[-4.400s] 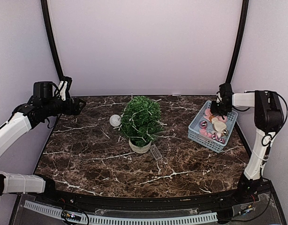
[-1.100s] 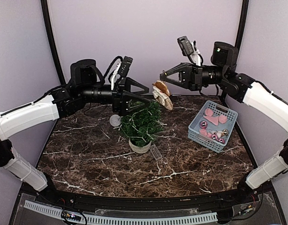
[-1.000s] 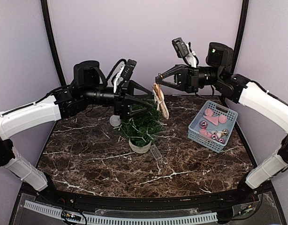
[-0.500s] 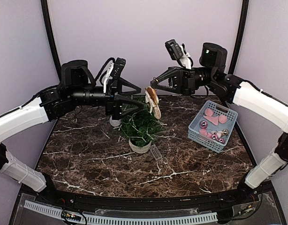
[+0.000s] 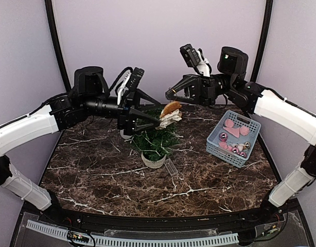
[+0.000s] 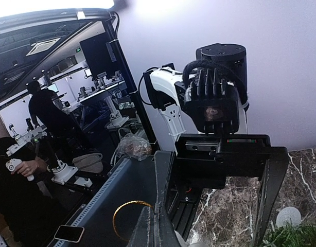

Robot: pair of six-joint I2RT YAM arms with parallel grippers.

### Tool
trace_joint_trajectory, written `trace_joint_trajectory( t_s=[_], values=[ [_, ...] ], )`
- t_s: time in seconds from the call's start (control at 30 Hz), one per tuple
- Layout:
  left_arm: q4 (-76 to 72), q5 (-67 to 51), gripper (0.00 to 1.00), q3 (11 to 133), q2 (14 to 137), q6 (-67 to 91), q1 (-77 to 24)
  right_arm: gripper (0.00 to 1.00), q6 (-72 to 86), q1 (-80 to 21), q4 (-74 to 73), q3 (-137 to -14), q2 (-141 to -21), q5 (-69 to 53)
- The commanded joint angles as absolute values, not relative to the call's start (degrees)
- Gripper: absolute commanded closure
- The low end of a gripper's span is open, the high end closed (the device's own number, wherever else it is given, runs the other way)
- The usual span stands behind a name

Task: Decorate the small christmas tree
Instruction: Pass from the right arm to the left

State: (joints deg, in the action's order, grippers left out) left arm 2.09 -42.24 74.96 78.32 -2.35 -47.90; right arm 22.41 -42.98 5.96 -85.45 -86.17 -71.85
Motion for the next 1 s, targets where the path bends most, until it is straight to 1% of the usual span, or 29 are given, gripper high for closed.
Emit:
trace_joint_trajectory(
  t_s=[0.0,0.23,0.3,0.37,0.4,0.43,0.47,0.63,0.87,0.97],
  values=[
    [-1.6,-50.0,0.07,77.9,79.9,-0.8,-48.4,1.0,23.4,-43.8,8.5,-87.0,-87.3,-73.4],
    [-2.7,-51.6,0.09,78.6,81.4,1.1,-48.8,1.0,23.6,-43.8,8.7,-87.4,-88.1,-72.6],
    [-2.2,-50.9,0.14,78.6,81.2,0.5,-48.9,1.0,23.5,-43.8,8.9,-87.3,-88.1,-72.2],
    [-1.8,-50.8,0.24,78.6,80.9,0.4,-48.9,1.0,23.5,-43.8,9.0,-87.1,-88.1,-71.8],
    [-1.7,-50.8,0.32,78.6,80.9,0.4,-48.9,1.0,23.6,-43.9,9.1,-87.1,-88.1,-71.7],
    [-1.8,-50.8,0.36,78.5,80.8,0.4,-48.9,1.0,23.6,-43.8,9.1,-87.1,-88.2,-71.6],
    [-1.7,-50.8,0.42,78.5,80.9,0.4,-49.0,1.0,23.6,-43.8,9.1,-87.0,-88.2,-71.4],
    [-2.0,-50.9,0.55,78.6,81.3,0.7,-48.9,1.0,23.5,-43.8,8.8,-87.1,-88.2,-71.4],
    [-2.7,-51.2,0.62,78.4,81.3,1.1,-49.0,1.0,23.6,-43.8,8.8,-86.9,-88.3,-71.5],
    [-2.6,-51.5,0.68,78.3,81.3,1.1,-49.0,1.0,23.6,-43.8,8.8,-86.9,-88.2,-71.6]
  ],
)
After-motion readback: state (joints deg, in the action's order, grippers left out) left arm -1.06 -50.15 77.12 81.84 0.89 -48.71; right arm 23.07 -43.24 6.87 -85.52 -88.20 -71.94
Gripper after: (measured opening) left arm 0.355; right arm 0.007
